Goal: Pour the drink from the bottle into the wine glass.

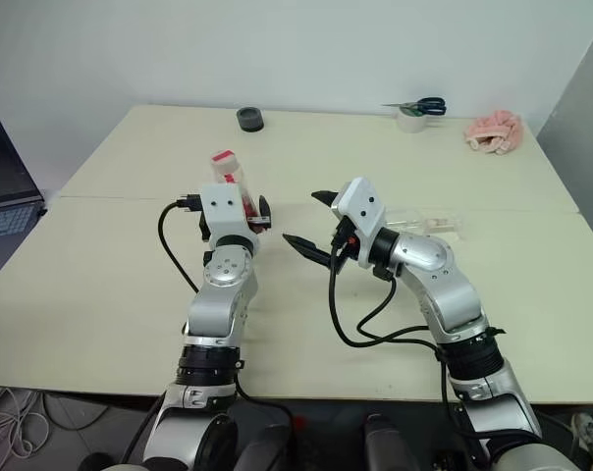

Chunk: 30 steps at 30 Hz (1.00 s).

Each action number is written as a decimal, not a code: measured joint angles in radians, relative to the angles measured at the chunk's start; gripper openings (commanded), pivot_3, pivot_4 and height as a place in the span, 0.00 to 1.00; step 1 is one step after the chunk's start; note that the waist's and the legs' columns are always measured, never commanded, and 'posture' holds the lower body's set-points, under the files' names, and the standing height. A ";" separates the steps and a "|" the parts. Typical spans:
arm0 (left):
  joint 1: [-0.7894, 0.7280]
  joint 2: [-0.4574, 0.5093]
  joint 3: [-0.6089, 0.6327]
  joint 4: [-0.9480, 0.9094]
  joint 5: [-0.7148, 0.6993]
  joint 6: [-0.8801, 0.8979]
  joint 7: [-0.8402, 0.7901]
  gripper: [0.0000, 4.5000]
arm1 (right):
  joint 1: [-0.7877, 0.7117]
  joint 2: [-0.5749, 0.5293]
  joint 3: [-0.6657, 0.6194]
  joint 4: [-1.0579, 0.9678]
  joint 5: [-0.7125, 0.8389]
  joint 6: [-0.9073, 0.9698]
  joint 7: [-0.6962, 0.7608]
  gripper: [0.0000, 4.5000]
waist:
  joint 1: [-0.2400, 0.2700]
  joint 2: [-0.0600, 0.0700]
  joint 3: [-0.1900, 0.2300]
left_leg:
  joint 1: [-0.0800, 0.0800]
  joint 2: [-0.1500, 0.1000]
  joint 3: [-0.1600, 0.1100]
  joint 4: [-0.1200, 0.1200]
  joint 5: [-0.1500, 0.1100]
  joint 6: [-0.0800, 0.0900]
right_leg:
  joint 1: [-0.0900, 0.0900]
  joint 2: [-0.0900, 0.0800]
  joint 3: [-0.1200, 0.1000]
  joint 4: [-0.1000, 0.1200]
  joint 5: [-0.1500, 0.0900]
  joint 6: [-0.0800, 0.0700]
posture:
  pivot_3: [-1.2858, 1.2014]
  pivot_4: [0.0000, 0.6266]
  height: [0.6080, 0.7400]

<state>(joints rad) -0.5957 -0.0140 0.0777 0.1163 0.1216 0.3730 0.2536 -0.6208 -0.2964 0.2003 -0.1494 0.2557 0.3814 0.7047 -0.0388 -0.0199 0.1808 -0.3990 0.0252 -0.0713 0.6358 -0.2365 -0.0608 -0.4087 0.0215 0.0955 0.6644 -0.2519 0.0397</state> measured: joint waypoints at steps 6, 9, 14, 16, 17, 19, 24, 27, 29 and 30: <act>-0.077 0.015 0.006 0.082 0.002 -0.072 0.017 0.99 | 0.000 0.000 0.000 0.000 -0.002 0.000 -0.001 1.00 | 0.000 0.000 0.000 | 0.000 0.000 0.000 0.000 0.000 0.000 | 0.000 0.000 0.000 0.000 0.000 0.000 | 0.52 0.24 1.00; -0.095 0.019 0.007 0.115 0.003 -0.090 0.023 0.99 | -0.001 0.000 0.000 0.000 -0.003 0.000 -0.002 1.00 | 0.000 0.000 0.000 | 0.000 0.000 0.000 0.000 0.000 0.000 | 0.000 0.000 0.000 0.000 0.000 0.000 | 0.52 0.24 1.00; -0.126 0.032 0.019 0.174 0.001 -0.122 0.045 0.99 | -0.001 -0.001 0.000 0.000 -0.011 0.000 -0.009 1.00 | 0.000 0.000 0.000 | 0.000 0.000 0.000 0.000 0.000 0.000 | 0.000 0.000 0.000 0.000 0.000 0.000 | 0.52 0.24 1.00; -0.134 0.035 0.027 0.195 0.001 -0.126 0.054 0.99 | -0.001 -0.001 0.000 0.000 -0.012 0.000 -0.009 1.00 | 0.000 0.000 0.000 | 0.000 0.000 0.000 0.000 0.000 0.000 | 0.000 0.000 0.000 0.000 0.000 0.000 | 0.52 0.24 1.00; -0.137 0.038 0.029 0.205 0.001 -0.128 0.061 0.99 | -0.001 -0.002 0.000 0.000 -0.013 0.000 -0.009 1.00 | 0.000 0.000 0.000 | 0.000 0.000 0.000 0.000 0.000 0.000 | 0.000 0.000 0.000 0.000 0.000 0.000 | 0.52 0.24 1.00; -0.140 0.041 0.036 0.219 0.001 -0.140 0.066 0.99 | -0.001 -0.002 0.000 0.000 -0.014 0.000 -0.009 1.00 | 0.000 0.000 0.000 | 0.000 0.000 0.000 0.000 0.000 0.000 | 0.000 0.000 0.000 0.000 0.000 0.000 | 0.52 0.24 1.00; -0.166 0.054 0.046 0.276 -0.003 -0.172 0.072 0.99 | -0.001 -0.001 0.000 0.001 -0.022 0.000 -0.008 1.00 | 0.001 0.000 0.000 | 0.000 0.000 0.000 0.000 0.000 0.000 | 0.000 0.000 0.000 0.000 0.000 0.000 | 0.52 0.24 1.00; -0.173 0.055 0.048 0.306 -0.016 -0.202 0.071 0.99 | -0.001 0.000 0.000 0.001 -0.028 0.000 -0.011 1.00 | 0.001 0.000 0.000 | 0.000 0.000 0.000 0.000 0.000 0.000 | 0.000 0.000 0.000 0.000 0.000 0.000 | 0.52 0.24 1.00; -0.183 0.055 0.052 0.332 -0.026 -0.220 0.070 0.99 | -0.001 0.000 0.000 0.001 -0.031 0.000 -0.015 1.00 | 0.001 0.000 0.000 | 0.000 0.000 0.000 0.000 0.000 0.000 | 0.000 0.000 -0.001 0.000 0.000 0.000 | 0.52 0.24 1.00; -0.188 0.053 0.059 0.344 -0.039 -0.234 0.067 0.99 | -0.001 0.001 -0.001 0.001 -0.032 0.000 -0.017 1.00 | 0.001 0.000 0.000 | 0.000 0.000 0.000 0.000 0.000 0.000 | 0.000 0.000 -0.001 0.000 0.000 0.000 | 0.52 0.24 1.00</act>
<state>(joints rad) -0.7841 0.0389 0.1364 0.4607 0.0831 0.1391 0.3208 -0.6213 -0.2959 0.1996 -0.1488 0.2239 0.3814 0.6882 -0.0379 -0.0199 0.1808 -0.3992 0.0251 -0.0716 0.6358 -0.2364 -0.0609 -0.4087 0.0213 0.0949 0.6644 -0.2518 0.0396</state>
